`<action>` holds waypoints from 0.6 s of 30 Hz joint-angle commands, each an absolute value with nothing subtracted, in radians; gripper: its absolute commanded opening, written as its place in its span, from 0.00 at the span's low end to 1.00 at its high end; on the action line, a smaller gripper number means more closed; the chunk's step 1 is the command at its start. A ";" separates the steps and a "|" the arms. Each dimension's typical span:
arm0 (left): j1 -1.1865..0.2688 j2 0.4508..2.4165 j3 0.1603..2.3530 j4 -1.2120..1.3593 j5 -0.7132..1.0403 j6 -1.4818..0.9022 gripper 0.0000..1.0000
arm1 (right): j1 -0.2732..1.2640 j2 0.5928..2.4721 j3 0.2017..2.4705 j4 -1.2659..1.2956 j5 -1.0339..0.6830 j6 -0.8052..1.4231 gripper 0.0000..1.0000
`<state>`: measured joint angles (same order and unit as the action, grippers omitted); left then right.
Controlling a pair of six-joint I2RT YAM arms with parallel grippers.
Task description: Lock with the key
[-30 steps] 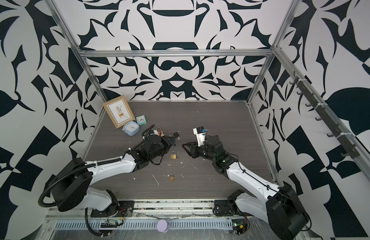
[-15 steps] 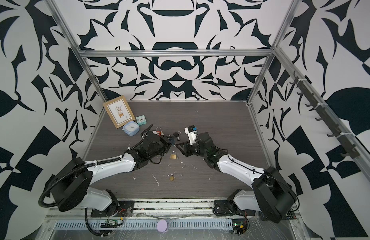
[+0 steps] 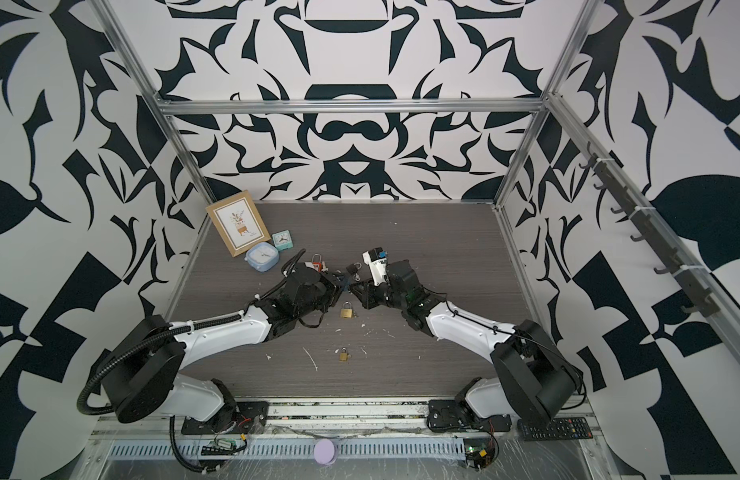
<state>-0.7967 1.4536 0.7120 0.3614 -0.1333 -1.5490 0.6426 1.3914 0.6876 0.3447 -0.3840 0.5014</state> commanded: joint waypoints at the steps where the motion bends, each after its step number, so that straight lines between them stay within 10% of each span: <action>1: -0.788 1.448 0.704 0.374 -0.128 -1.566 0.00 | 0.650 1.397 0.731 0.386 -0.376 0.491 0.15; 18: -0.772 1.459 0.716 0.353 -0.132 -1.553 0.00 | 0.663 1.443 0.758 0.386 -0.405 0.507 0.00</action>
<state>-0.7807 1.4578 0.7105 0.3511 -0.1307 -1.5551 0.6563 1.4502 0.7216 0.3588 -0.3882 0.5049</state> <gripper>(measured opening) 0.403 0.043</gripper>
